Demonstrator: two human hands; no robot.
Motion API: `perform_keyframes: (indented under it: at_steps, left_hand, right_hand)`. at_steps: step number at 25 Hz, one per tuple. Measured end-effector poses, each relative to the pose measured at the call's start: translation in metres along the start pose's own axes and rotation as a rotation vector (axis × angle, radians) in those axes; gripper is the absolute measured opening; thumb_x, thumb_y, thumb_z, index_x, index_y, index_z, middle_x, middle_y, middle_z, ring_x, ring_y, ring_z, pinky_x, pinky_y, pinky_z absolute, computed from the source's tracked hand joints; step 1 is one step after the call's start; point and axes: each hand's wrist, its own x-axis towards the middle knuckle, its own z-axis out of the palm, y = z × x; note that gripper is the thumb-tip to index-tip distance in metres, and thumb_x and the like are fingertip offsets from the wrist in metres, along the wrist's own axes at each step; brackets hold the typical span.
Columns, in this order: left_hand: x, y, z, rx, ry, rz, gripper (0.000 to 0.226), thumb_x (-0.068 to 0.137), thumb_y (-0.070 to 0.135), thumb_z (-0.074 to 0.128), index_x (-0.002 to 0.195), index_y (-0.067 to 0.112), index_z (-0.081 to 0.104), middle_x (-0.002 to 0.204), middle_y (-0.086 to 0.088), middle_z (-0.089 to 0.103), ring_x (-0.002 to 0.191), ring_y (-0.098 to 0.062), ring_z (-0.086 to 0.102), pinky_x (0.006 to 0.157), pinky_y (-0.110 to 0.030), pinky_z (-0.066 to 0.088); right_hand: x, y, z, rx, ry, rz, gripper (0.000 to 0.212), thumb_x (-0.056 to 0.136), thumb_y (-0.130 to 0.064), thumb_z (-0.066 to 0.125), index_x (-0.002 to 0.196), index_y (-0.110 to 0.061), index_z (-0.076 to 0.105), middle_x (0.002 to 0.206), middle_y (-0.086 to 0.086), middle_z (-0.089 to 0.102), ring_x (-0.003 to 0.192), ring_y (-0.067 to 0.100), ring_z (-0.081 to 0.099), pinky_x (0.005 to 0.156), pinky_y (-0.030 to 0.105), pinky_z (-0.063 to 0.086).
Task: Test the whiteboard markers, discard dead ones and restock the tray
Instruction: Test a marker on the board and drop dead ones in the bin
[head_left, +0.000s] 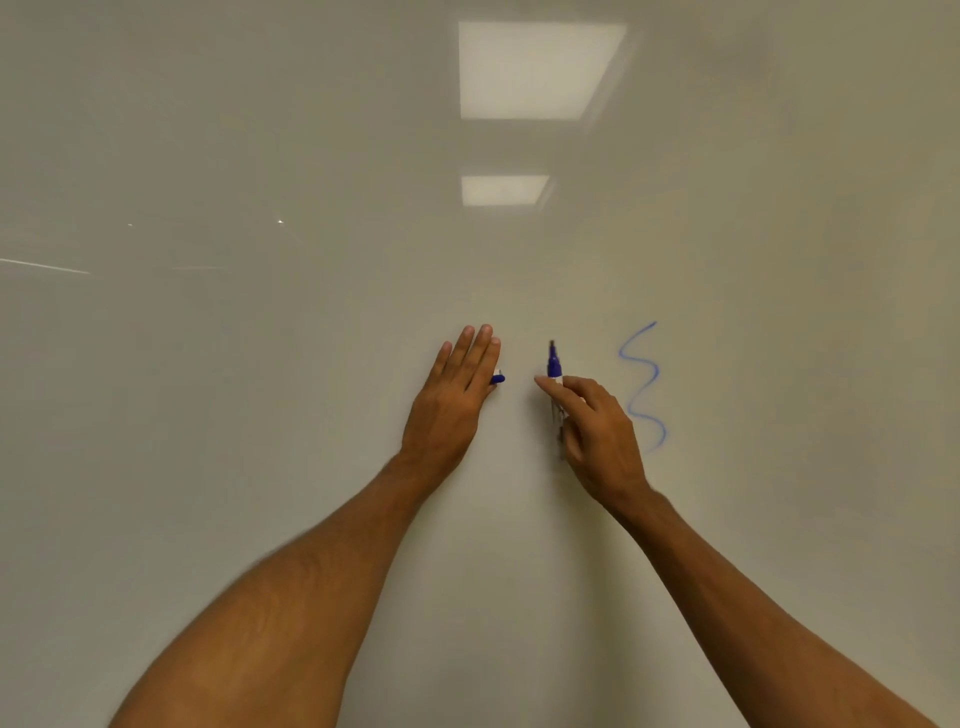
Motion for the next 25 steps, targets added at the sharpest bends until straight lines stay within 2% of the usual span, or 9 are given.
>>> perform_keyframes:
  at_steps: [3, 5, 7, 11, 14, 16, 20, 23, 25]
  left_hand:
    - [-0.005, -0.003, 0.006, 0.01, 0.046, 0.012, 0.044, 0.1, 0.016, 0.043, 0.141, 0.0, 0.039, 0.148, -0.015, 0.038, 0.14, -0.028, 0.031, 0.117, -0.039, 0.023]
    - [-0.004, -0.003, 0.006, 0.013, 0.065, 0.006, 0.044, 0.101, 0.016, 0.043, 0.142, 0.0, 0.038, 0.148, -0.014, 0.038, 0.14, -0.027, 0.031, 0.116, -0.038, 0.024]
    - [-0.003, -0.002, 0.005, 0.021, 0.077, 0.008, 0.043, 0.102, 0.017, 0.04, 0.141, 0.0, 0.039, 0.148, -0.015, 0.038, 0.139, -0.027, 0.032, 0.116, -0.038, 0.024]
    - [-0.004, -0.001, 0.006, 0.024, 0.082, 0.014, 0.042, 0.103, 0.018, 0.037, 0.141, 0.0, 0.039, 0.148, -0.015, 0.039, 0.139, -0.027, 0.032, 0.116, -0.038, 0.024]
    - [-0.004, -0.001, 0.006, 0.035, 0.087, 0.017, 0.042, 0.103, 0.018, 0.036, 0.141, 0.0, 0.039, 0.147, -0.015, 0.039, 0.139, -0.027, 0.033, 0.115, -0.039, 0.027]
    - [-0.003, -0.001, 0.005, 0.042, 0.094, 0.018, 0.042, 0.103, 0.018, 0.035, 0.14, 0.0, 0.04, 0.147, -0.015, 0.04, 0.138, -0.028, 0.034, 0.114, -0.04, 0.029]
    - [-0.003, -0.002, 0.005, 0.042, 0.104, 0.02, 0.042, 0.102, 0.018, 0.039, 0.14, 0.0, 0.041, 0.147, -0.015, 0.04, 0.138, -0.028, 0.034, 0.114, -0.04, 0.03]
    - [-0.004, 0.0, 0.007, 0.061, 0.109, 0.018, 0.042, 0.102, 0.017, 0.043, 0.14, 0.001, 0.041, 0.147, -0.014, 0.04, 0.138, -0.028, 0.035, 0.113, -0.041, 0.032]
    - [-0.003, -0.001, 0.007, 0.061, 0.105, 0.018, 0.042, 0.101, 0.017, 0.044, 0.14, 0.0, 0.042, 0.147, -0.014, 0.04, 0.138, -0.028, 0.035, 0.113, -0.04, 0.031]
  right_hand:
    - [0.007, 0.01, -0.003, 0.015, 0.111, 0.017, 0.038, 0.087, -0.001, 0.05, 0.123, -0.013, 0.058, 0.104, 0.007, 0.064, 0.093, 0.02, 0.055, 0.08, 0.032, 0.048]
    - [0.007, 0.007, -0.006, 0.078, 0.203, 0.052, 0.024, 0.087, -0.02, 0.065, 0.109, -0.012, 0.061, 0.095, 0.004, 0.064, 0.087, 0.016, 0.056, 0.076, 0.033, 0.048]
    - [0.006, 0.002, -0.007, 0.155, 0.264, 0.113, 0.022, 0.09, -0.031, 0.058, 0.101, -0.012, 0.063, 0.089, 0.001, 0.065, 0.08, 0.015, 0.058, 0.074, 0.038, 0.048]
    - [0.011, 0.004, -0.002, 0.219, 0.28, 0.341, 0.038, 0.091, -0.04, 0.047, 0.119, -0.016, 0.056, 0.086, -0.006, 0.06, 0.075, 0.016, 0.058, 0.074, 0.042, 0.05]
    - [0.015, 0.009, 0.002, 0.158, 0.304, 0.345, 0.041, 0.092, -0.041, 0.044, 0.116, -0.011, 0.058, 0.087, -0.003, 0.061, 0.076, 0.017, 0.059, 0.076, 0.048, 0.049]
    - [0.015, 0.006, 0.004, 0.165, 0.312, 0.334, 0.039, 0.092, -0.037, 0.045, 0.114, -0.009, 0.059, 0.089, 0.002, 0.065, 0.077, 0.019, 0.061, 0.076, 0.045, 0.048]
    - [-0.008, 0.004, 0.01, 0.06, 0.202, 0.118, 0.029, 0.088, -0.026, 0.051, 0.109, -0.008, 0.06, 0.082, 0.007, 0.064, 0.069, 0.023, 0.06, 0.066, 0.04, 0.045]
    - [-0.027, 0.01, 0.003, 0.149, 0.314, 0.321, 0.026, 0.09, -0.027, 0.049, 0.103, -0.009, 0.061, 0.077, 0.002, 0.062, 0.066, 0.021, 0.058, 0.065, 0.047, 0.047]
    - [-0.04, 0.007, 0.002, 0.123, 0.305, 0.312, 0.021, 0.089, -0.026, 0.049, 0.101, -0.012, 0.06, 0.075, 0.002, 0.061, 0.064, 0.018, 0.055, 0.065, 0.043, 0.045]
